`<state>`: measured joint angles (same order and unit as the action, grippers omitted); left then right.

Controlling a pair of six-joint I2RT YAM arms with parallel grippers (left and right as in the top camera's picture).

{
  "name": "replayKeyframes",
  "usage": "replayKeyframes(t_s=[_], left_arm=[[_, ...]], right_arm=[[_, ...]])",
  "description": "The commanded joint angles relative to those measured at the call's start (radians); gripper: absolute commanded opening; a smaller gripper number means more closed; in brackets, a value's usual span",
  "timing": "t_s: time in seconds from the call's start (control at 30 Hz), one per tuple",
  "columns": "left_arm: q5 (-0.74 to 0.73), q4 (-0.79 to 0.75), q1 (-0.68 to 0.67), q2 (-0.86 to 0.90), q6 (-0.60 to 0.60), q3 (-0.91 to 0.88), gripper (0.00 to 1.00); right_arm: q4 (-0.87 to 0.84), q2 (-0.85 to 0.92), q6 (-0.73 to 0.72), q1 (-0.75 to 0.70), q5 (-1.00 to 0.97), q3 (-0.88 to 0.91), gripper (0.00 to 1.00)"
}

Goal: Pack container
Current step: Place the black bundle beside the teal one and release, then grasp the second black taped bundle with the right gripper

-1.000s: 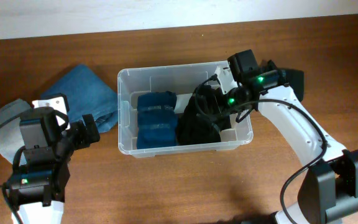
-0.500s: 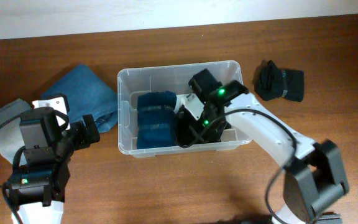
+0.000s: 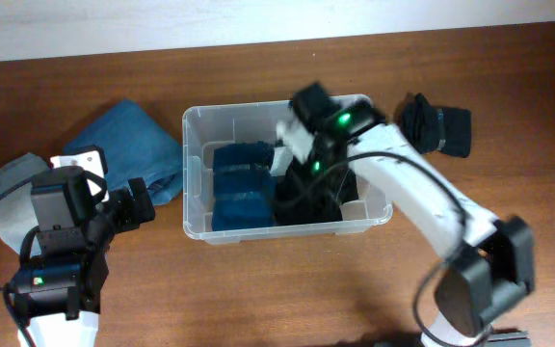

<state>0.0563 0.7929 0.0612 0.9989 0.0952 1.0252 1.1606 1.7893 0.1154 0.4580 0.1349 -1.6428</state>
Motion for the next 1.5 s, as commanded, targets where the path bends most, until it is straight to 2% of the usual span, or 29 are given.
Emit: replayKeyframes(t_s=[0.0,0.1,0.2,0.23,0.27,0.37,0.47,0.53,0.67,0.73,0.8,0.93,0.97,1.0,1.07,1.1,1.13,1.27,1.4,1.47], left_arm=[[0.004,0.009,0.0,0.001,0.002,0.023,0.99],[0.004,0.009,0.0,0.001,0.002,0.023,0.99],[0.004,0.009,0.001,0.001,0.002,0.023,0.99],[0.004,0.009,0.0,0.001,0.002,0.023,0.99],[0.004,0.009,0.0,0.001,0.002,0.023,0.99],[0.004,0.009,0.0,0.001,0.002,0.023,0.99],[0.004,0.008,0.0,0.001,0.002,0.023,0.99],[0.004,0.009,0.0,0.001,0.002,0.023,0.99],[0.003,0.009,0.0,0.001,0.002,0.023,0.99],[0.003,0.009,0.0,0.001,0.002,0.023,0.99],[0.004,0.009,0.0,0.001,0.002,0.023,0.99],[0.003,0.009,0.0,0.001,0.002,0.023,0.99],[0.003,0.009,0.0,0.001,0.002,0.023,0.99],[0.003,0.009,0.0,0.001,0.002,0.023,0.99],[0.003,0.009,0.0,0.001,0.002,0.023,0.99],[0.003,0.009,0.0,0.001,0.002,0.023,0.99],[0.003,0.009,0.0,0.001,0.002,0.023,0.99],[0.004,0.009,0.0,0.001,0.002,0.023,0.99],[0.004,0.009,0.001,0.001,0.002,0.023,0.99],[0.004,0.009,0.001,0.001,0.001,0.023,0.99]], right_arm=[[-0.005,-0.12,-0.148,-0.159,-0.106,-0.159,0.99],[-0.018,-0.124,-0.332,-0.361,-0.091,-0.184,0.99],[-0.024,-0.079,-0.526,-0.649,0.069,-0.15,0.99],[-0.049,-0.05,-0.539,-0.755,0.145,-0.119,0.98],[-0.057,-0.032,-0.526,-0.797,0.169,-0.107,0.98],[-0.057,0.094,-0.35,-0.928,0.251,-0.055,0.98],[-0.058,0.182,-0.351,-0.95,0.35,-0.009,0.98],[-0.103,0.232,-0.438,-0.946,0.406,0.051,0.98],[-0.373,0.249,-0.568,-0.935,0.49,0.251,0.98],[-0.511,0.249,-0.57,-0.935,0.49,0.327,0.98],[-0.589,0.249,-0.571,-0.933,0.49,0.364,0.98],[-0.856,0.257,-0.657,-0.908,0.455,0.443,0.99],[-0.891,0.262,-0.656,-0.902,0.455,0.444,0.95],[-0.908,0.262,-0.656,-0.898,0.454,0.444,0.81],[-0.933,0.261,-0.656,-0.896,0.457,0.444,0.3],[-0.933,0.261,-0.656,-0.897,0.456,0.444,0.13],[-0.93,0.261,-0.656,-0.897,0.457,0.444,0.04],[-0.882,0.248,-0.647,-0.897,0.464,0.444,0.04],[-0.813,0.118,-0.54,-0.895,0.485,0.425,0.04],[-0.722,-0.003,-0.454,-0.891,0.483,0.387,0.04]])
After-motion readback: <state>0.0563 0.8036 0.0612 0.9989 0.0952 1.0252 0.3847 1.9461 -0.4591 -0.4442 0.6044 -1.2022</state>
